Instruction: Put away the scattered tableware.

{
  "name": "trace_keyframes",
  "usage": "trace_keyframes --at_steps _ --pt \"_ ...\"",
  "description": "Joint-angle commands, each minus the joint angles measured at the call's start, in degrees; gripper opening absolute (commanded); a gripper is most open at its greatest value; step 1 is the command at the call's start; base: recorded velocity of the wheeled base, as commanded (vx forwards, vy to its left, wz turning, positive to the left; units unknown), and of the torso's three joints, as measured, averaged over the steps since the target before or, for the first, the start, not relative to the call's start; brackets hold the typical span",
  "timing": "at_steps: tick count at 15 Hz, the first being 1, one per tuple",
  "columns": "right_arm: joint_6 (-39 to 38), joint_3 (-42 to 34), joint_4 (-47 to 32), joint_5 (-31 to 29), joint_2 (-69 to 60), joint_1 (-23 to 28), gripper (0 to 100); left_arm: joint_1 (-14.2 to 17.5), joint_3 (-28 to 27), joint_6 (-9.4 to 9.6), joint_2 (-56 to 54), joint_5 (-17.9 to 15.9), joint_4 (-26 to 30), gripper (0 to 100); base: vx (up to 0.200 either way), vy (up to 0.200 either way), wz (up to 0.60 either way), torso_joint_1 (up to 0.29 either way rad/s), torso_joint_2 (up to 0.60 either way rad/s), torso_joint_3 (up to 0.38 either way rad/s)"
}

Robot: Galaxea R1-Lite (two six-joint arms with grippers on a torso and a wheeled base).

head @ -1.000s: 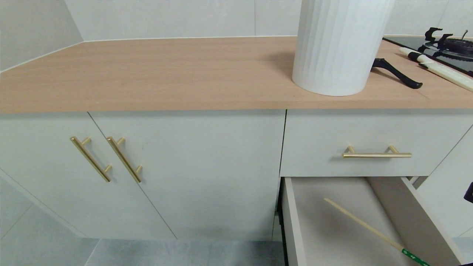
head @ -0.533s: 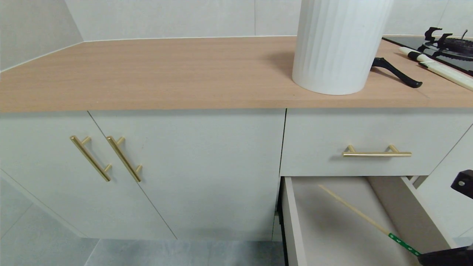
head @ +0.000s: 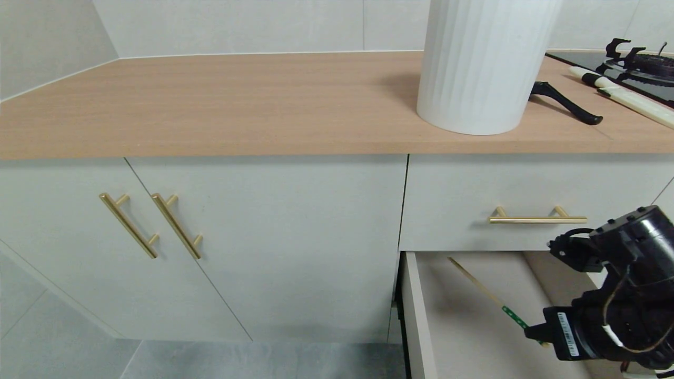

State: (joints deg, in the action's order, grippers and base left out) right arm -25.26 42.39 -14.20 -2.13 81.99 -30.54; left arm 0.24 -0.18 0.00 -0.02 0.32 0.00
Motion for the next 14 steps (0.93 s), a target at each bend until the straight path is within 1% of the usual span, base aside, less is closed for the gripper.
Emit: trace_keyframes --at_steps 1,3,5,7,8,9,11,14 --pt "-2.34 -2.04 3.92 -0.33 6.16 -0.66 0 0.02 0.01 -0.09 0.02 0.03 0.0 100 0.0 0.0 0.0 0.0 0.0 0.0" --pt "-2.87 -3.01 8.23 -2.52 10.29 -1.1 0 0.02 0.01 -0.09 0.02 0.03 0.0 100 0.0 0.0 0.0 0.0 0.0 0.0" --pt "-3.13 -4.77 11.83 -4.46 14.95 -2.77 0 0.02 0.01 0.0 0.02 0.03 0.0 100 0.0 0.0 0.0 0.0 0.0 0.0" --pt "-3.31 -7.32 18.95 -5.07 20.13 -3.04 0 0.02 0.01 0.0 0.02 0.12 0.0 100 0.0 0.0 0.0 0.0 0.0 0.0" --pt "-3.31 -7.85 21.15 -5.34 21.54 -3.04 0 0.02 0.01 0.0 0.02 0.03 0.0 100 0.0 0.0 0.0 0.0 0.0 0.0" --pt "-3.22 -8.72 25.54 -6.57 24.88 -3.04 0 0.02 0.01 0.0 0.02 0.03 0.0 100 0.0 0.0 0.0 0.0 0.0 0.0" --pt "-3.22 -8.9 28.53 -7.71 27.69 -3.48 0 0.02 0.01 0.0 0.02 0.03 0.0 100 0.0 0.0 0.0 0.0 0.0 0.0" --pt "-3.22 -8.81 29.5 -7.62 31.03 -3.48 0 0.02 0.01 0.0 0.02 0.03 0.0 100 0.0 0.0 0.0 0.0 0.0 0.0"
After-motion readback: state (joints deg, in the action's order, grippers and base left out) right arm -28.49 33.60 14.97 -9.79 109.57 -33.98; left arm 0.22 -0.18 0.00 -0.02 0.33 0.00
